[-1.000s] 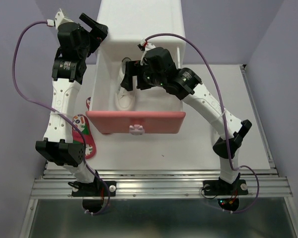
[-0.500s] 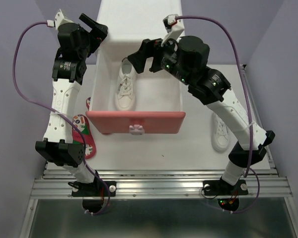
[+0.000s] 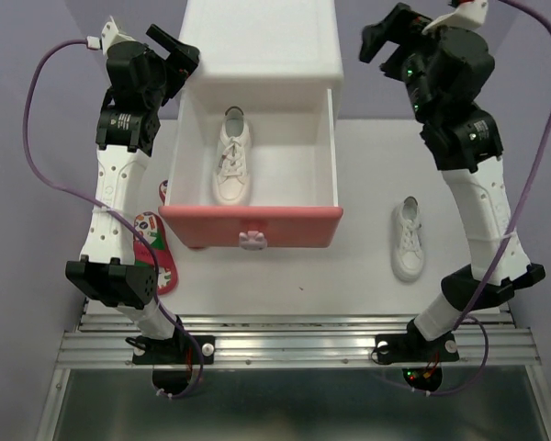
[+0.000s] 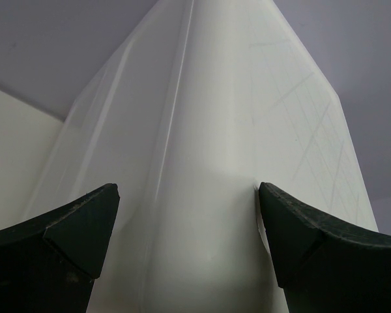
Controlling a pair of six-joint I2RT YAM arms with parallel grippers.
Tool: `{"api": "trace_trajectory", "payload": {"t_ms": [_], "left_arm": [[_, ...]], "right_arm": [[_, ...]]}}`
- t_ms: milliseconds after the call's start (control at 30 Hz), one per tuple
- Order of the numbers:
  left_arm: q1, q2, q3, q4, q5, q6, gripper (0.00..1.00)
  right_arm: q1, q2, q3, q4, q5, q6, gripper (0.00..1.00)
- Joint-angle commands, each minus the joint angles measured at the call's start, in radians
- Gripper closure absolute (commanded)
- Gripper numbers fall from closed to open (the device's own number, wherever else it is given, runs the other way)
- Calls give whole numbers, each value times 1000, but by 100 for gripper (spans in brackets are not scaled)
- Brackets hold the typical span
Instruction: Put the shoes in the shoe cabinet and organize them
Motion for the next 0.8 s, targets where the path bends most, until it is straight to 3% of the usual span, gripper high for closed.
{"api": "trace_trajectory", "payload": {"t_ms": [0,133,233,333,367,600,767], "left_arm": [[31,77,-36,-356,-94,103,3],[31,83,-24,-364,-91,104,3],[29,84,-16,-372,-80,103,3],[23,75,-16,-372,-74,104,3],[21,72,-21,-370,-70,104,3],[-17,54,-55,-365,-60,87,3],[-38,44,-65,-365,-67,77,3]], "right_arm": [[-244,-16,3,-289,-52,182,0],[-425,9,-118,-525,-212,207,0],[-495,42,-178,-759,-205,143,0],[-539,55,-260,-838,-204,73,0],[-548,50,-344,-844,-163,49,0],[-571,23,-667,-796,-291,-19,0],[-571,-5,-845,-650,-326,-71,0]]}}
